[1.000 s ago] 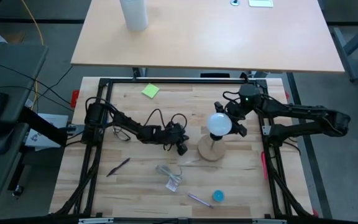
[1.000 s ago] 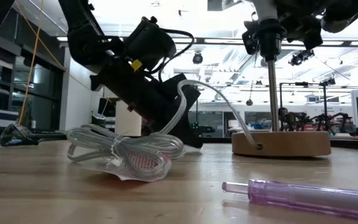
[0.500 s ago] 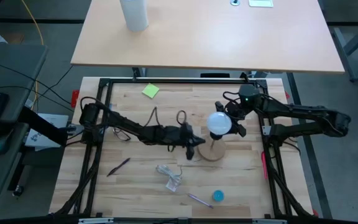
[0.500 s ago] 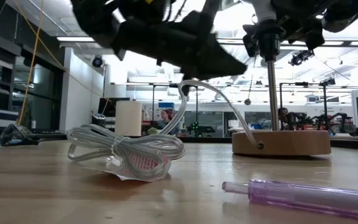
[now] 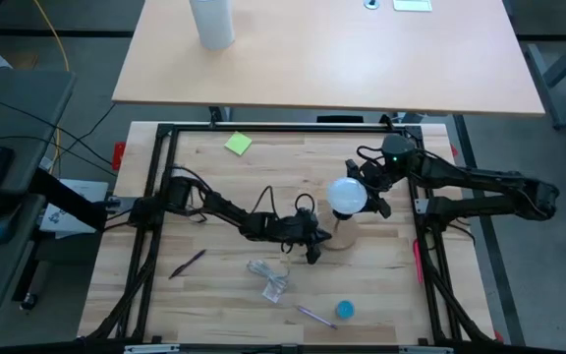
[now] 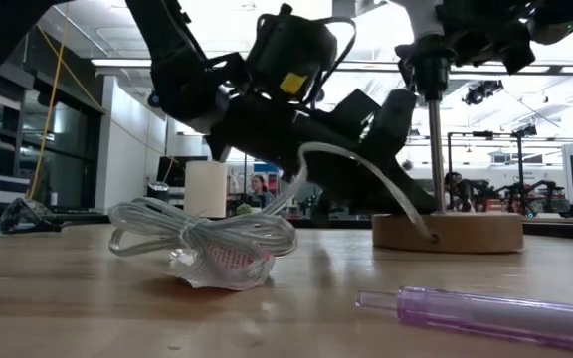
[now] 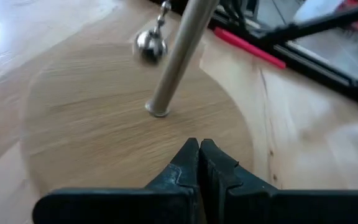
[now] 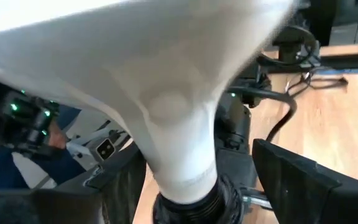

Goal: Screw lightbulb
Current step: Remove the lightbulb from the lamp

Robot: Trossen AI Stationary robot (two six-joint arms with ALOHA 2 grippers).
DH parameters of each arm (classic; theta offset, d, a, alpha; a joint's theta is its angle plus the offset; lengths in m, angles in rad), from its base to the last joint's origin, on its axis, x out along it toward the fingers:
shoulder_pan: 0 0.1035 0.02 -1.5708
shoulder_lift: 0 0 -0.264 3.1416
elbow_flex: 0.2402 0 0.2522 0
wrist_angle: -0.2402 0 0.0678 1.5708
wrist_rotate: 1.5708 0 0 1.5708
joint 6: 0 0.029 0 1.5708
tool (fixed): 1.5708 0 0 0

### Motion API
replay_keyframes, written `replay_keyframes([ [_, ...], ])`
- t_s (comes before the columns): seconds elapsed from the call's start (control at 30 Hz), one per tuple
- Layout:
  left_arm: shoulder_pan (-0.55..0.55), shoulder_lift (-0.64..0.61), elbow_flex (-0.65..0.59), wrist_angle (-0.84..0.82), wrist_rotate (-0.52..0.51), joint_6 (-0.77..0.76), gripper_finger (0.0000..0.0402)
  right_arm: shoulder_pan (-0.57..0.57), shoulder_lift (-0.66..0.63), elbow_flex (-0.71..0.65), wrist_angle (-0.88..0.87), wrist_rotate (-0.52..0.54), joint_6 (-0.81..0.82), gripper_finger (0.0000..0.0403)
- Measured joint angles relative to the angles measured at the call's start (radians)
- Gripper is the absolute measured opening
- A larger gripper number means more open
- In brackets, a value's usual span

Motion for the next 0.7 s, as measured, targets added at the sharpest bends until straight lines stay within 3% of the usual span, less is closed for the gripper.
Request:
replay_keyframes([
  [0.3, 0.006, 0.029, 0.0, -0.003, -0.074, -0.041, 0.0, 0.009, -0.14, 0.0, -0.334, 0.11, -0.016, 0.0276],
  [0.5, 0.033, 0.004, -0.001, -0.042, -0.046, -0.035, 0.0, 0.009, -0.285, 0.0, -0.549, 0.217, -0.008, 0.026],
  [0.6, 0.042, -0.033, -0.005, -0.088, -0.027, 0.008, 0.0, 0.012, -0.367, 0.0, -0.655, 0.26, 0.068, 0.0242],
  [0.7, 0.049, -0.085, -0.008, -0.161, -0.022, 0.06, 0.0, 0.031, -0.457, 0.0, -0.74, 0.318, 0.161, 0.0198],
])
